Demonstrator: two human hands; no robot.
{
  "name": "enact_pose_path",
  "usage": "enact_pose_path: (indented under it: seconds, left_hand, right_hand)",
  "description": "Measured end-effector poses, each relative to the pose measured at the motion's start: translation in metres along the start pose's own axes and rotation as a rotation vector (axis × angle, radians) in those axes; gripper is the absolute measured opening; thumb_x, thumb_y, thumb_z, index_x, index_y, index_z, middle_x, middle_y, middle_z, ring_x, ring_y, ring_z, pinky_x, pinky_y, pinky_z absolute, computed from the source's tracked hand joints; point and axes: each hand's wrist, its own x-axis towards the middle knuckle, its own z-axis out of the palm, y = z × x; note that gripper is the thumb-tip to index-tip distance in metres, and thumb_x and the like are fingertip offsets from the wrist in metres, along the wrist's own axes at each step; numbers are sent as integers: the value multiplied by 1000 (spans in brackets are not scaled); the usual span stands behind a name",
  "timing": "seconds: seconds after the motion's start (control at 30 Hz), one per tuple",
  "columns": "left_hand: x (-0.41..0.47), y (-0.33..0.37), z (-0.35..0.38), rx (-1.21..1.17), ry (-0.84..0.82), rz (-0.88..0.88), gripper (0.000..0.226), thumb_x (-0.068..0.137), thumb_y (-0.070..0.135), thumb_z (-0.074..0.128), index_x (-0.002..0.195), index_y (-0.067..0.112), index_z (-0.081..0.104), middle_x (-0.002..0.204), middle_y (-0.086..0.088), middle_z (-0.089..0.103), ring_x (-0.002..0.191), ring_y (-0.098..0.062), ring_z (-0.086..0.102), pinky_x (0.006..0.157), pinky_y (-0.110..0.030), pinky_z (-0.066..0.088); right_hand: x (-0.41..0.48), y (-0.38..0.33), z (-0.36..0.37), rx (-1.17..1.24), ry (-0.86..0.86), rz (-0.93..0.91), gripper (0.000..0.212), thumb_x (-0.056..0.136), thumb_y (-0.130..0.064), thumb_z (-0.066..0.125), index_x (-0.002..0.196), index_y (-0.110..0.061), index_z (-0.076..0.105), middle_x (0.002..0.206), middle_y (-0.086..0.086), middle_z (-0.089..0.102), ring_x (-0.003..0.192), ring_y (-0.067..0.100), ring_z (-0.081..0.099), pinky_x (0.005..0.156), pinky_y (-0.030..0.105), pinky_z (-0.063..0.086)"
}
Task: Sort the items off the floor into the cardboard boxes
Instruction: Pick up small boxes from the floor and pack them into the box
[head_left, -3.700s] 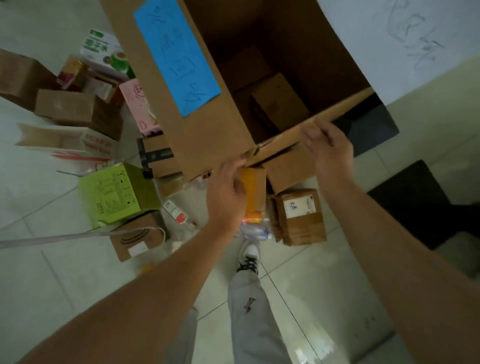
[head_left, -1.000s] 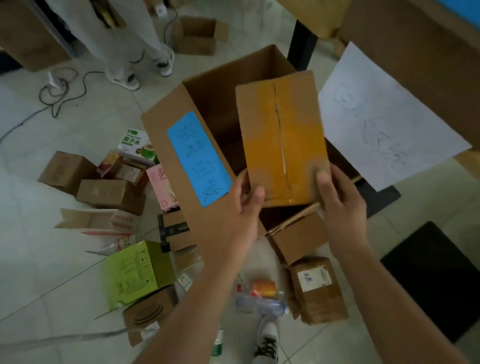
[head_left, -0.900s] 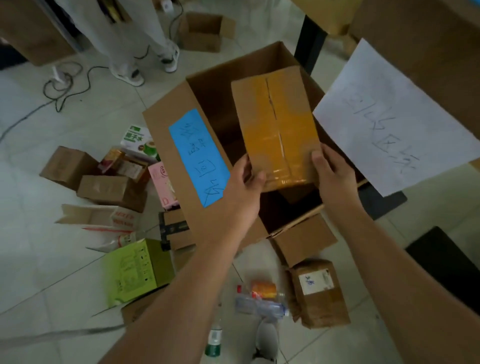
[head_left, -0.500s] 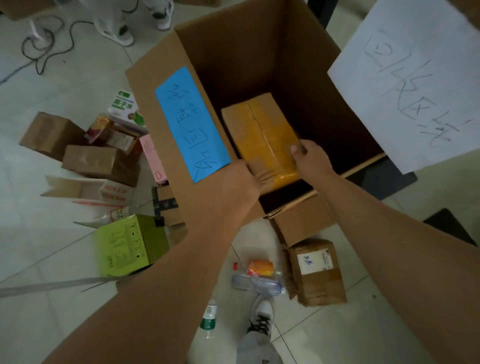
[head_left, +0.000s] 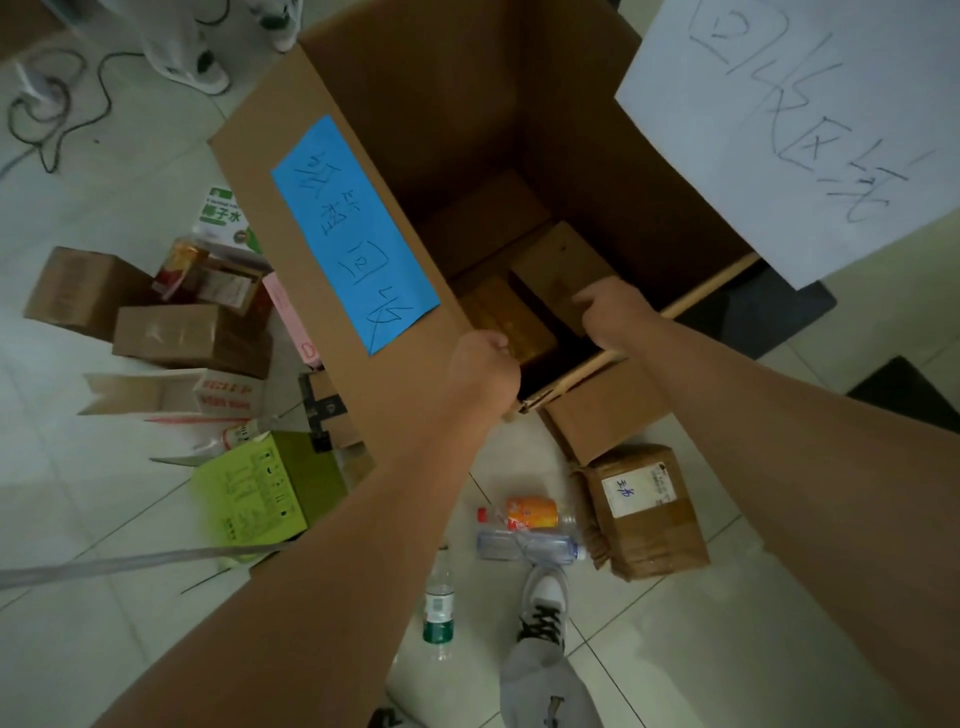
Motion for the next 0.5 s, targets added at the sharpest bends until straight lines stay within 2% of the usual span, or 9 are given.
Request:
enact_pose_path:
  seconds: [0.13, 0.3, 0.4, 0.5]
  left_hand:
    - [-3, -3, 5, 3, -18, 14, 52, 91, -5, 45, 141, 10, 43, 143, -11, 49, 126, -23, 52, 106, -40, 44]
    - [-16, -12, 12, -71, -33, 16, 51, 93, -7, 42, 142, 8, 40, 143, -13, 48, 131, -24, 47, 110, -39, 40]
    - [-44, -14, 21, -194, -16, 126, 45, 96, -8, 38, 139, 5, 44, 134, -6, 53, 126, -18, 51, 110, -37, 40]
    - [-93, -40, 37, -307, -57, 243, 40, 97, -7, 36, 123, 15, 56, 116, 7, 61, 114, -9, 59, 102, -25, 46]
  right_hand:
    - [-2, 10, 4, 133, 33, -30, 45, 99, -4, 43, 143, -14, 47, 148, 10, 44, 135, 27, 42, 110, 36, 37]
    - [-11, 17, 6, 360, 97, -86, 41, 101, -18, 44, 142, -23, 49, 143, -2, 49, 131, 16, 45, 101, 27, 36]
    - [-42, 35, 4, 695, 148, -133, 32, 100, -24, 50, 131, -28, 56, 124, -9, 63, 114, 8, 60, 97, 28, 48]
    - [-94, 82, 12, 1039, 230, -78, 21, 98, -24, 53, 116, -24, 64, 106, -1, 73, 97, 14, 71, 84, 28, 58]
